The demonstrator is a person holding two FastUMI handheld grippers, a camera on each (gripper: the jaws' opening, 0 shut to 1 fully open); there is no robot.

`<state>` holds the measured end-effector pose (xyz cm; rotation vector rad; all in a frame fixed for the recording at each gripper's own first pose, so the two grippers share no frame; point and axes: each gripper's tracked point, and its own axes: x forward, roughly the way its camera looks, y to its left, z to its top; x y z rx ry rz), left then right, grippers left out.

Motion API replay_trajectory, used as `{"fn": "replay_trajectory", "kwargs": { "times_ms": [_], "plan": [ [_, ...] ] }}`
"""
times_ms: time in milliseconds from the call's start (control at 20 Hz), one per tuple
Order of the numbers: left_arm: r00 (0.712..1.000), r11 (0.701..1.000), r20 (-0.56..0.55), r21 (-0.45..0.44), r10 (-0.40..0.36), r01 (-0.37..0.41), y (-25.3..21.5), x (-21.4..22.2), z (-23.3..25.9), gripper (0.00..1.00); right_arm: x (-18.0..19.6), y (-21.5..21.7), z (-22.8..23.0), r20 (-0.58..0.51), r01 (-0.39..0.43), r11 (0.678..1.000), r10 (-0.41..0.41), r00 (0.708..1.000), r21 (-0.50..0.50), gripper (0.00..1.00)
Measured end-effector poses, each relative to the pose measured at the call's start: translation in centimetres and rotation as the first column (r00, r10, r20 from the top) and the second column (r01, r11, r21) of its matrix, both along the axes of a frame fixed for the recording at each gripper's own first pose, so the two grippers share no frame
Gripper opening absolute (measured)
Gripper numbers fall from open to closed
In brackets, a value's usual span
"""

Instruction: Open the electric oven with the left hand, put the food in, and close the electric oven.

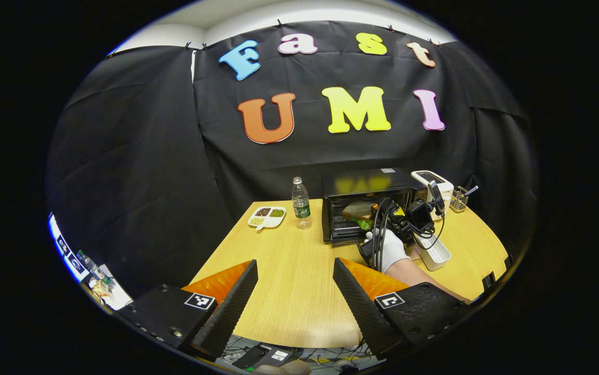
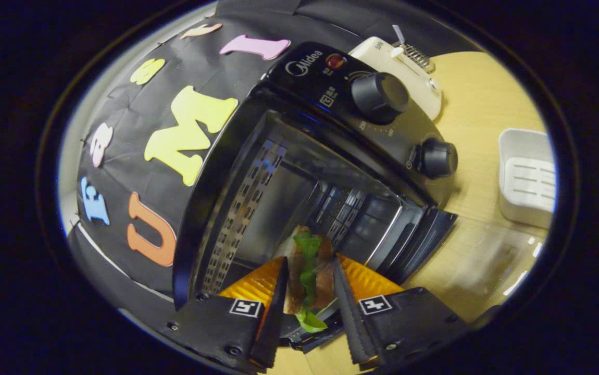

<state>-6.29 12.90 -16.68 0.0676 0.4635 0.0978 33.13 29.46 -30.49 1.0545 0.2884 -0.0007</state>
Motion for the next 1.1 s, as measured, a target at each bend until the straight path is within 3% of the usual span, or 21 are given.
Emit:
{"fn": "replay_trajectory", "kwargs": {
  "times_ms": [50,100,150,250,400,500,550,600,900,950,1000,1100],
  "plan": [
    [1.000,1.000,0.001,-0.004,0.002,-0.002,0.0,-0.1,0.0,0.96,0.0,0.2,0.4,0.011,-0.027,0.999,0.027,1.000,-0.042,0.46],
    [1.000,1.000,0.005,-0.001,0.005,-0.005,0.1,-0.1,0.0,0.96,-0.4,0.0,0.8,0.015,-0.041,0.994,0.043,0.999,-0.101,0.67],
    [1.000,1.000,0.010,0.001,0.006,-0.006,0.0,0.1,0.2,0.96,-0.8,-0.4,1.4,0.025,-0.045,0.985,0.050,0.998,-0.164,0.65],
    [1.000,1.000,0.009,-0.002,0.006,-0.006,-0.1,0.2,0.4,0.96,-1.9,-1.2,2.5,0.041,-0.065,0.966,0.078,0.996,-0.251,1.00],
    [0.999,1.000,0.038,-0.007,0.004,-0.004,-0.4,0.3,1.4,0.96,-5.7,-2.6,4.3,0.054,-0.095,0.934,0.121,0.991,-0.344,1.00],
    [0.998,1.000,0.063,-0.017,0.003,-0.001,-0.6,0.5,2.3,0.96,-9.0,-3.1,5.8,0.056,-0.151,0.925,0.181,0.982,-0.348,1.00],
    [0.996,1.000,0.087,-0.025,0.004,-0.002,-0.8,0.6,3.0,0.96,-11.0,-3.4,6.5,0.043,-0.188,0.916,0.217,0.975,-0.355,0.89],
    [0.995,0.999,0.098,-0.032,-0.002,0.005,-1.0,0.7,3.4,0.96,-12.8,-4.4,7.2,0.044,-0.202,0.904,0.235,0.971,-0.377,1.00],
    [0.987,0.997,0.150,-0.056,-0.048,0.057,-3.6,1.9,4.7,0.96,-22.0,-12.3,12.9,0.044,-0.200,0.732,0.300,0.953,-0.652,1.00],
    [0.986,0.996,0.160,-0.058,-0.057,0.067,-4.3,2.2,4.9,0.96,-23.1,-13.7,14.1,0.049,-0.186,0.704,0.299,0.953,-0.685,0.89],
    [0.984,0.996,0.169,-0.058,-0.064,0.074,-4.9,2.7,5.1,0.96,-24.1,-15.2,15.3,0.062,-0.161,0.680,0.291,0.955,-0.715,1.00],
    [0.978,0.993,0.190,-0.063,-0.082,0.095,-6.4,3.6,5.4,0.96,-25.9,-17.6,17.3,0.081,-0.130,0.664,0.277,0.958,-0.736,1.00]
  ]
}}
